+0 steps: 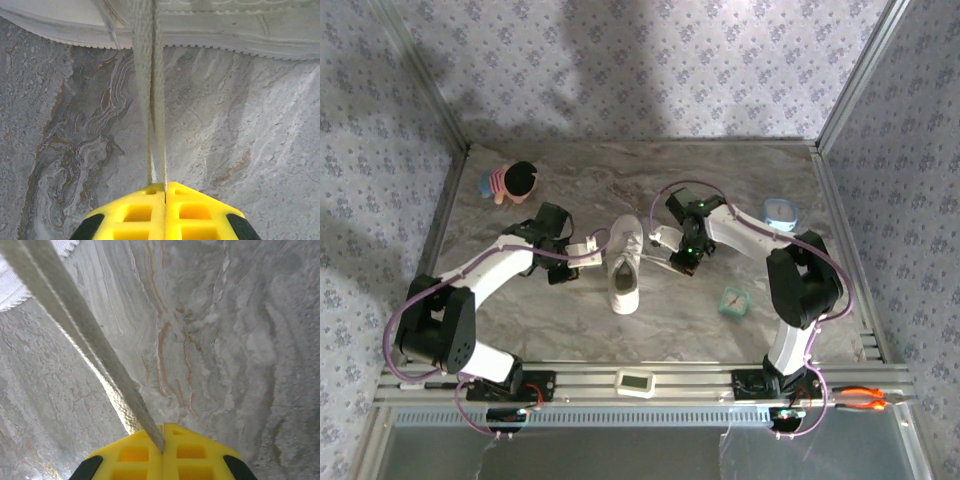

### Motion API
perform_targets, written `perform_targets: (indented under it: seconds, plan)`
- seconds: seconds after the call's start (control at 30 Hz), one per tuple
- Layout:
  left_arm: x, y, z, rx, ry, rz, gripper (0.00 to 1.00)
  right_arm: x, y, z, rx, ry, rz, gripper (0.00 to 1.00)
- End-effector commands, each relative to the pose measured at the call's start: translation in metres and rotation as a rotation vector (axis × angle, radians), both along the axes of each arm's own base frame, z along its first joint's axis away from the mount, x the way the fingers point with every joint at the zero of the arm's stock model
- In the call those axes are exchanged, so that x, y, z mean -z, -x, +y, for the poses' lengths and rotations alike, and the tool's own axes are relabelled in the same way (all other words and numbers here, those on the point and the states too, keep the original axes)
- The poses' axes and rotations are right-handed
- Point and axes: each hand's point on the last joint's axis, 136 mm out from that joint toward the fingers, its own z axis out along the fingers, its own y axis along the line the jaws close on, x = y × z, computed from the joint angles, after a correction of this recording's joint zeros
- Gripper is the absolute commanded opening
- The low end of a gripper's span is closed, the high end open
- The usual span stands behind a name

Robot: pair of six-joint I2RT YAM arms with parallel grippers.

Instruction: Tie the shoes

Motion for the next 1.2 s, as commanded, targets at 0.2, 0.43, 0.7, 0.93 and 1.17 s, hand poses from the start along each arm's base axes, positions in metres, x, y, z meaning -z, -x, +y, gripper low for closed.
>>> perform_targets:
  seconds: [0.2,0.43,0.7,0.93,1.17]
  plan:
    - [0.01,0.0,0.016,-0.097,-0.033,0.06,0.0,0.016,0.014,-0.017,0.095,0.076,0.132,0.0]
    - [0.017,-0.001,0.024,-0.14,-0.056,0.081,0.0,0.026,0.015,-0.023,0.143,0.095,0.193,0.0]
    - [0.023,0.003,0.032,-0.177,-0.078,0.096,0.0,0.031,0.016,-0.028,0.176,0.098,0.221,0.0]
    - [0.029,0.008,0.04,-0.231,-0.117,0.119,0.0,0.035,0.015,-0.028,0.183,0.099,0.232,0.0]
    - [0.036,0.013,0.048,-0.273,-0.151,0.145,0.0,0.044,0.016,-0.04,0.212,0.148,0.249,0.0]
